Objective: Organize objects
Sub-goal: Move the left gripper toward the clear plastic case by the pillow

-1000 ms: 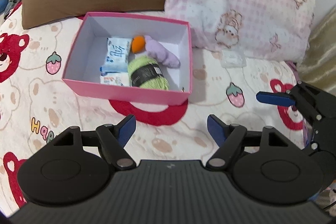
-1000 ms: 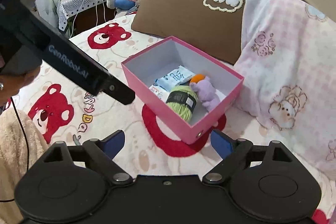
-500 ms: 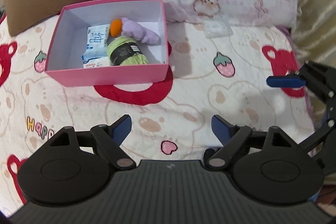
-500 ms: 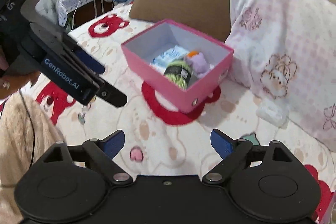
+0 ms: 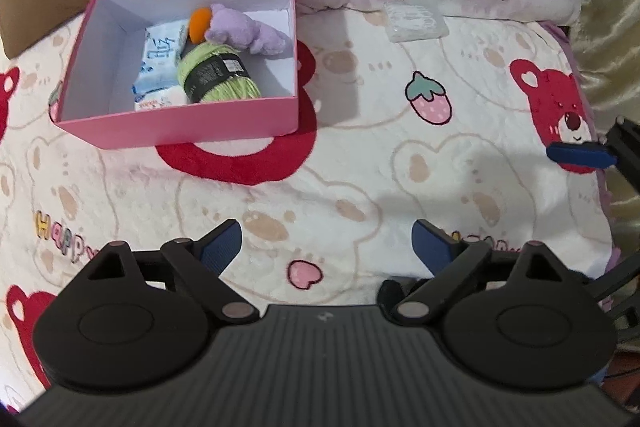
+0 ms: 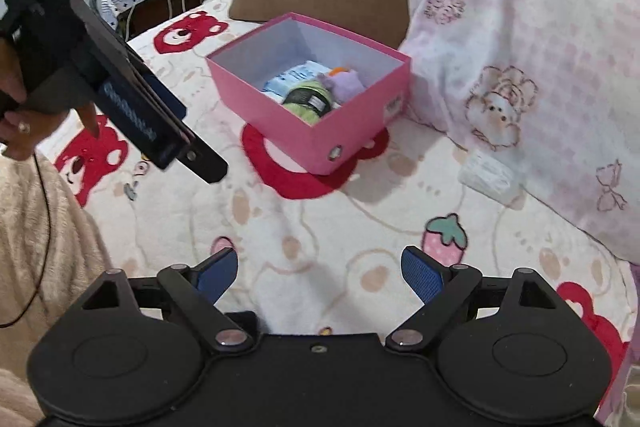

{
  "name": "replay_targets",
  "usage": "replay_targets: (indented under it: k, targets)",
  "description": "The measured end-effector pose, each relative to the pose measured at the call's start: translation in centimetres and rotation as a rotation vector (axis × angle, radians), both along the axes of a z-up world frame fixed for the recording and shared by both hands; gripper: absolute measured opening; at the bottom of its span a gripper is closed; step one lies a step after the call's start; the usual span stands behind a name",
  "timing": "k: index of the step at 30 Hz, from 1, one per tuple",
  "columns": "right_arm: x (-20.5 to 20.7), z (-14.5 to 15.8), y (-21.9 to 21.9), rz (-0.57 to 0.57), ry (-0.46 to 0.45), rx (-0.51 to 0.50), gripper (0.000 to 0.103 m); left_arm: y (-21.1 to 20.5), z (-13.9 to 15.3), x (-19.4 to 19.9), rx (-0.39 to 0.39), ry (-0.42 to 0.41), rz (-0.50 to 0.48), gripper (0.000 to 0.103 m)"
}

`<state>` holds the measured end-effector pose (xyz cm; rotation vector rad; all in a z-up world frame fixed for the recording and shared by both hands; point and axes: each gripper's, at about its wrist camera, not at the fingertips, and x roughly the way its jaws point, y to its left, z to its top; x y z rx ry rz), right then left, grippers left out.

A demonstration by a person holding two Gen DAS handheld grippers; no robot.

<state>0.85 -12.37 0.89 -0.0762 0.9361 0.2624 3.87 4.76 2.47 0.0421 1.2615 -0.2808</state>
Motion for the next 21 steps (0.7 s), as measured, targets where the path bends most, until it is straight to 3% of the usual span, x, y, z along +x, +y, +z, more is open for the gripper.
replay_targets:
  k: [11,21]
  targets:
    - [0.5,-2.5,-3.2,-0.081,-0.102,-0.016,0.091,-4.9,-0.3,2.1,0.006,-0.067,-0.06,0.095]
    - [2.3,-3.5,-5.6,-0.135,-0.234,0.0,0.091,-9.5,-0.9,6.7,-0.085,-0.133,-0.051,0.099]
